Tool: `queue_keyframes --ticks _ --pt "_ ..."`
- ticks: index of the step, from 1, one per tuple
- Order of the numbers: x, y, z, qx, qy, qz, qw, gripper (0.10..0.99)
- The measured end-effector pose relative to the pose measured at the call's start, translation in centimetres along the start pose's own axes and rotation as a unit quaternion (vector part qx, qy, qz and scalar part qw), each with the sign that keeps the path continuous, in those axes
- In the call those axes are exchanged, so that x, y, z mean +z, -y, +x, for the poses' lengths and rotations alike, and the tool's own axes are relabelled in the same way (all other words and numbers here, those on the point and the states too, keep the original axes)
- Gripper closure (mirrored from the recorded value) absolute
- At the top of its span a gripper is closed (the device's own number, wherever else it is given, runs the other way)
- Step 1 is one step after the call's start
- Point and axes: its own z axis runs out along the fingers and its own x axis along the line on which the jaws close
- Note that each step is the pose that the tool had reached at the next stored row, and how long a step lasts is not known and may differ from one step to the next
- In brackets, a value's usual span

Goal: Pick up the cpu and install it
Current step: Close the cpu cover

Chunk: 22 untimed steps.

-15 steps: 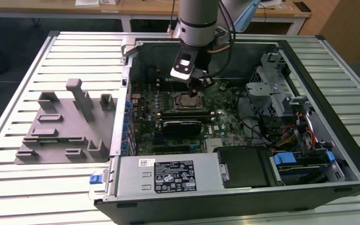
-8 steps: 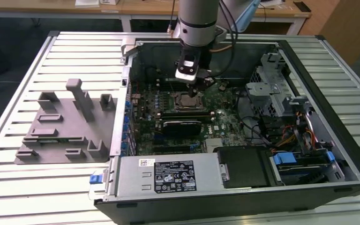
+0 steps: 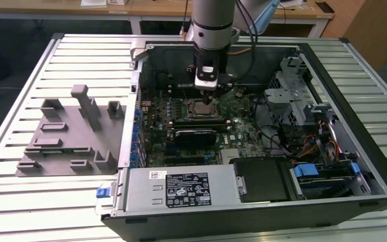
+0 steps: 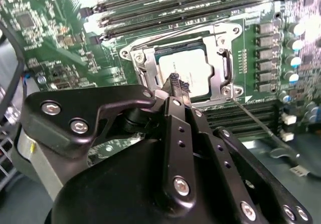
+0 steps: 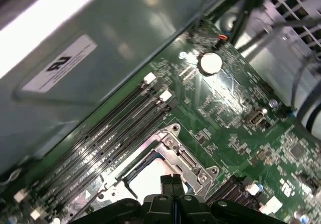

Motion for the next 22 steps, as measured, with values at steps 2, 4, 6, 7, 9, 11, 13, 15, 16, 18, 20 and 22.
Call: queue_keyframes --ticks 2,4,6,7,9,11,13,15,16,18,20,22 --pt "0.00 0.00 0.00 -0.017 -0.0001 -0.0005 0.9999 0.980" --pt "0.00 0.00 0.00 -0.034 -0.0001 -0.0010 0.9994 0.980" --pt "0.01 0.00 0.00 -0.051 -0.0002 -0.0015 0.9987 0.980" --pt "0.01 0.00 0.00 -0.059 -0.0003 -0.0017 0.9983 0.980" --pt "0.01 0.00 0.00 -0.076 -0.0004 -0.0023 0.9971 0.980" --pt "0.01 0.00 0.00 -0.093 -0.0005 -0.0028 0.9956 0.980" --pt "0.01 0.00 0.00 -0.110 -0.0006 -0.0033 0.9939 0.980" --pt "0.01 0.00 0.00 -0.127 -0.0007 -0.0039 0.9919 0.980" --pt "0.01 0.00 0.00 -0.135 -0.0008 -0.0042 0.9908 0.980" --pt "0.01 0.00 0.00 -0.151 -0.0009 -0.0048 0.9885 0.980" --pt "0.01 0.00 0.00 -0.167 -0.0011 -0.0053 0.9859 0.980" --pt "0.01 0.00 0.00 -0.184 -0.0012 -0.0060 0.9829 0.980"
